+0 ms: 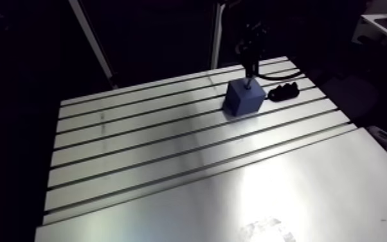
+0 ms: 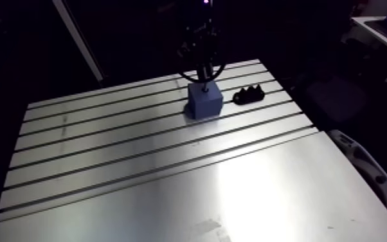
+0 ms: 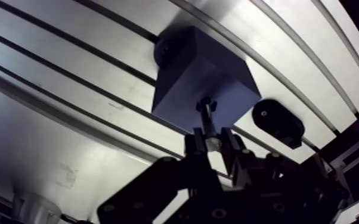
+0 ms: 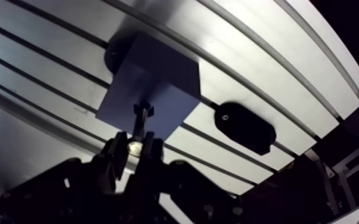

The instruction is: Pick up the M10 bolt and insert it into the hex recess until seated.

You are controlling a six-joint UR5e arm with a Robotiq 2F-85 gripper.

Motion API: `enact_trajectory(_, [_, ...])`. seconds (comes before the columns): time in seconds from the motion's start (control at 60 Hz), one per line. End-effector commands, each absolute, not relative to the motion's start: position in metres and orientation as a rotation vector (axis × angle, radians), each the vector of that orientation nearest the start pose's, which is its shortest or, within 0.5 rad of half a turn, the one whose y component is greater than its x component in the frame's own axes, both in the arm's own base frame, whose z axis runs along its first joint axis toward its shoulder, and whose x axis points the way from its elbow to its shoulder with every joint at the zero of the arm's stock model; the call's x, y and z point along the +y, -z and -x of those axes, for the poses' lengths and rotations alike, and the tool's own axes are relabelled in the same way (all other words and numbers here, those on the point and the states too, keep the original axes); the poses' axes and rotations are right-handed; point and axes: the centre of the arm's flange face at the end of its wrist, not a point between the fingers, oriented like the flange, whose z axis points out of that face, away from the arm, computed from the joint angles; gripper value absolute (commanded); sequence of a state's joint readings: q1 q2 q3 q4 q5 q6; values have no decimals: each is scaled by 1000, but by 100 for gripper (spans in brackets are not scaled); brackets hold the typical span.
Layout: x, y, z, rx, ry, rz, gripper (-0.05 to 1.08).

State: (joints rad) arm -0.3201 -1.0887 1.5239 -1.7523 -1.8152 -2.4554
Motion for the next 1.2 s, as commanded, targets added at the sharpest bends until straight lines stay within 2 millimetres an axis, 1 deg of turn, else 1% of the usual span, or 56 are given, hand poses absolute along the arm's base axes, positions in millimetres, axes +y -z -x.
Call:
enact_trajectory(0.017, [92, -254, 627, 2671, -81, 821, 102])
enact_trajectory(0.783, [92, -254, 628, 2679, -87, 822, 102])
enact_trajectory(1.2, [92, -250, 627, 2672, -82, 822, 102])
